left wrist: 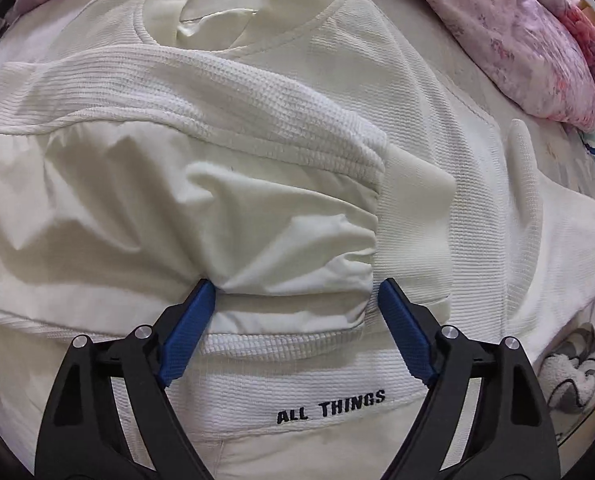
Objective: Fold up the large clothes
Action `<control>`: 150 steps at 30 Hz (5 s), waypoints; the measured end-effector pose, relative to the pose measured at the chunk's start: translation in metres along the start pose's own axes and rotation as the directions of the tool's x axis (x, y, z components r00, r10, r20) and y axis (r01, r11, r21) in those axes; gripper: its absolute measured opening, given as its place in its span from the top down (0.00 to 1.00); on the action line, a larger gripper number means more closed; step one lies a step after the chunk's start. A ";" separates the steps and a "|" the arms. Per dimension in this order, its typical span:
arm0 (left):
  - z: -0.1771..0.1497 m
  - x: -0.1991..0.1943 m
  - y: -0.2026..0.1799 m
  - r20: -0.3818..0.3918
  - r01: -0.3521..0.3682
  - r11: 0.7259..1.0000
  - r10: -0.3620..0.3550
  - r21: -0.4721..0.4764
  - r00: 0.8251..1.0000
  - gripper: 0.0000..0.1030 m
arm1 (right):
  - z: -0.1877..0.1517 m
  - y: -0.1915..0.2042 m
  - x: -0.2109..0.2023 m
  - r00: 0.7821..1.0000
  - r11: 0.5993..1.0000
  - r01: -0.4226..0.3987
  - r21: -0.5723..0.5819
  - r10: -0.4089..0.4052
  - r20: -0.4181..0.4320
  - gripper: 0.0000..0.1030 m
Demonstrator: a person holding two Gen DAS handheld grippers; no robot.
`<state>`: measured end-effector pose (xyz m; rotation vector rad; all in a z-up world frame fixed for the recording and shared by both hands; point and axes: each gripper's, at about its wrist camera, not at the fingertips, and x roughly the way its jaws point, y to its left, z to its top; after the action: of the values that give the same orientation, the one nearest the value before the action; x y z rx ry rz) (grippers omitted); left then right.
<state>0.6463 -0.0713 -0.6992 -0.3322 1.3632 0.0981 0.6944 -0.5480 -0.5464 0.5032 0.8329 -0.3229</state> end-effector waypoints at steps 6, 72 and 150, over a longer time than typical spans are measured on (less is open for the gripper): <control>0.002 -0.054 0.047 0.065 0.230 0.967 -0.224 -0.112 0.973 0.18 | -0.030 0.111 -0.078 0.978 0.973 -0.191 -0.132 0.199 0.058 0.96; 0.184 -0.030 0.278 0.055 -0.106 0.991 0.111 -0.084 0.992 0.81 | -0.146 0.294 0.146 0.877 0.869 -0.226 -0.441 -0.015 -0.480 0.84; -0.332 -0.160 0.320 0.016 0.149 0.881 -0.158 -0.449 0.987 0.26 | -0.372 0.034 -0.183 0.819 0.988 0.056 -0.143 -0.127 -0.559 0.55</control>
<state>0.2165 0.1560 -0.6566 -0.8325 1.3210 0.2809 0.3635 -0.3031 -0.6065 0.4501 1.4567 -0.2076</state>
